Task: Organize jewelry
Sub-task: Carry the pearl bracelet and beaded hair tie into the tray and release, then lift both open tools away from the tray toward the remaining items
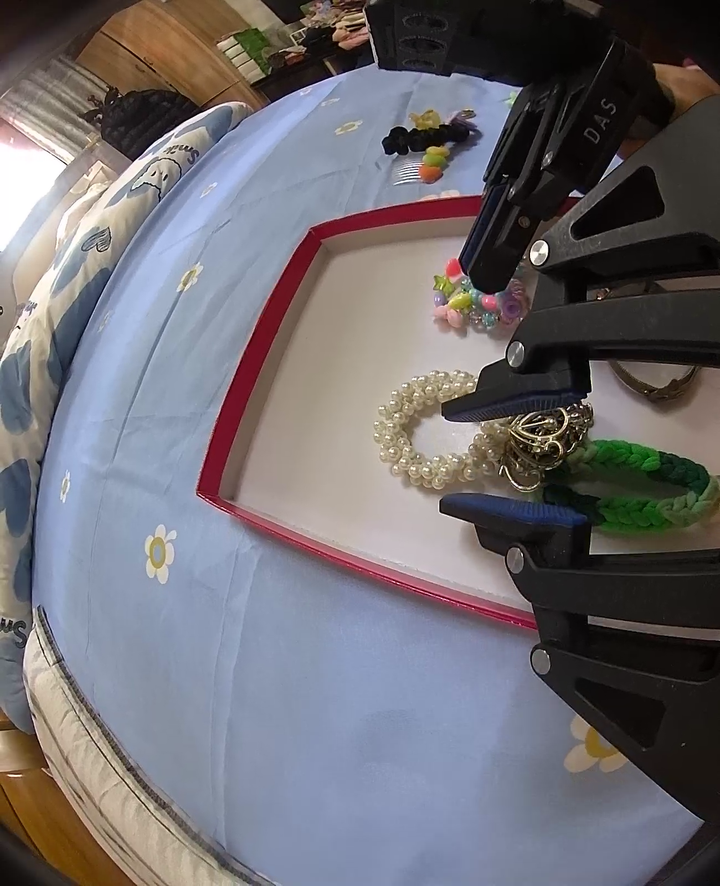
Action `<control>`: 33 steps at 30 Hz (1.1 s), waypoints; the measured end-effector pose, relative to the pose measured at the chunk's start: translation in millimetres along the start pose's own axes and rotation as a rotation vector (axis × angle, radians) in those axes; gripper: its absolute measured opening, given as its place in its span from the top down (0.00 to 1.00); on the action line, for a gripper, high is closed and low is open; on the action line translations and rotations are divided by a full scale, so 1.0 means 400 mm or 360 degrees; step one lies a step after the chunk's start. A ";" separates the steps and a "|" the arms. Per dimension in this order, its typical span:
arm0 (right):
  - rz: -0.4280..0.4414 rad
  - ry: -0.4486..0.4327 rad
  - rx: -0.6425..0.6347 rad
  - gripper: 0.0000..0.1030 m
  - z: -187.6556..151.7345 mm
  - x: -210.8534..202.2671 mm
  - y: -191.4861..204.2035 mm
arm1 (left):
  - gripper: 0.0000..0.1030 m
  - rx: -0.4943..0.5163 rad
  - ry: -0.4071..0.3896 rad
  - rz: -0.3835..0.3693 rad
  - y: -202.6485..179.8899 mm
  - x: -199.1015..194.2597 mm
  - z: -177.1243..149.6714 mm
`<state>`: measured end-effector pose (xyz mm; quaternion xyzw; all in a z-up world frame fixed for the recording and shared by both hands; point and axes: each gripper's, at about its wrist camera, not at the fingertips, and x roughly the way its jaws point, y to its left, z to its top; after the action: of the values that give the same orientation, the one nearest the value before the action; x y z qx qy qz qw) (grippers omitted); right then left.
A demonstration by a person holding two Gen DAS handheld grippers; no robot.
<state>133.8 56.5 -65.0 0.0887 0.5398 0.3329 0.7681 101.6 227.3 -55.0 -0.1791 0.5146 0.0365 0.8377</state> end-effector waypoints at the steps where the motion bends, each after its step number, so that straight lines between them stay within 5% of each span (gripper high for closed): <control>1: 0.0002 0.0000 0.0004 0.74 0.000 0.000 0.000 | 0.76 0.0001 -0.0003 0.0001 0.000 -0.003 0.000; 16: 0.0011 -0.0138 0.0021 0.74 -0.026 -0.113 -0.006 | 0.70 0.0032 -0.0081 -0.0048 -0.052 -0.087 -0.003; 33: -0.0208 -0.0375 0.0342 0.69 -0.173 -0.379 -0.234 | 0.70 0.0256 0.0002 -0.0215 -0.284 -0.075 -0.052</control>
<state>81.8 -122.4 -22.2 0.1733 0.4832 0.2099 0.8322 97.9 118.0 -7.2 -0.1456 0.5033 -0.0616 0.8495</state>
